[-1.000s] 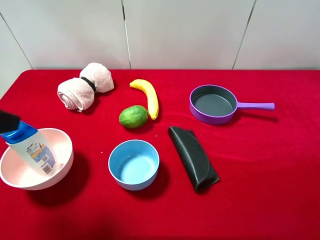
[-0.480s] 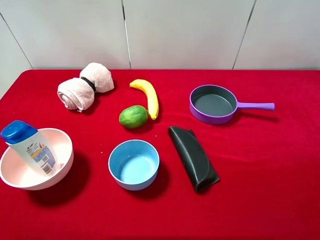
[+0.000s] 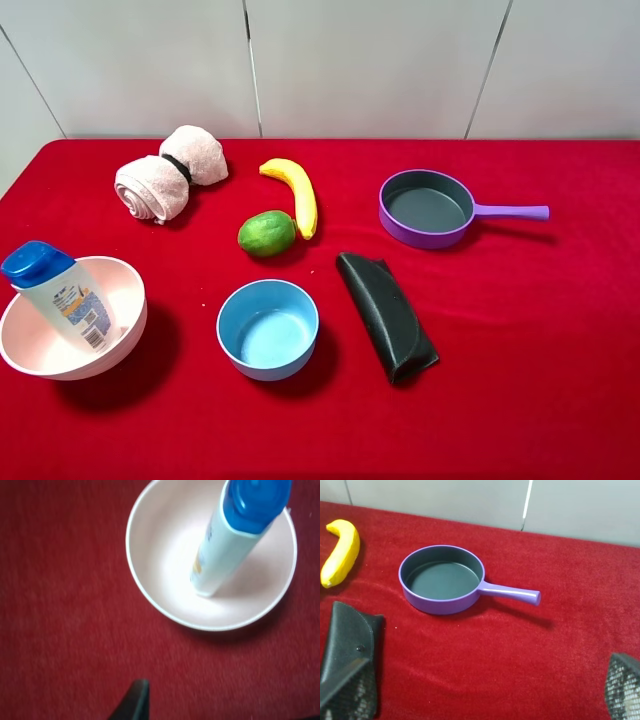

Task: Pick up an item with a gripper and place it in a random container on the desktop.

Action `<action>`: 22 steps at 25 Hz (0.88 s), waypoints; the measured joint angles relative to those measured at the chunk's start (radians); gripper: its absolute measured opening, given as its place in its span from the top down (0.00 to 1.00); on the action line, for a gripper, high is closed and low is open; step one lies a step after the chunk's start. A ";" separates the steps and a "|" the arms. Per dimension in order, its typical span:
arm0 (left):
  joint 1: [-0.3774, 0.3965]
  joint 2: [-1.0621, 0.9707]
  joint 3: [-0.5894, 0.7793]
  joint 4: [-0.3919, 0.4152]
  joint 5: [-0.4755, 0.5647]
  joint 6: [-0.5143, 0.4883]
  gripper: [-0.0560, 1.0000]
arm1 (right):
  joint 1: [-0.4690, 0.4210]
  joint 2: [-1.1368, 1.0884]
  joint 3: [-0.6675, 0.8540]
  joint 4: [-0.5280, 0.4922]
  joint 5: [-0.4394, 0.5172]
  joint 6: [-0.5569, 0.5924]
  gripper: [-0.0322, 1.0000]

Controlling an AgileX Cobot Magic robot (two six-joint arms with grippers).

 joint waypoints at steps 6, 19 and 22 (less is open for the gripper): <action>0.090 -0.123 0.017 0.045 -0.039 0.000 0.01 | 0.000 0.000 0.000 0.000 0.000 0.000 0.30; 0.287 -0.281 0.022 -0.055 -0.067 0.156 0.01 | 0.000 0.000 0.000 0.000 0.000 0.000 0.30; 0.325 -0.323 0.022 -0.095 -0.072 0.214 0.01 | 0.000 0.000 0.000 0.000 0.000 0.000 0.30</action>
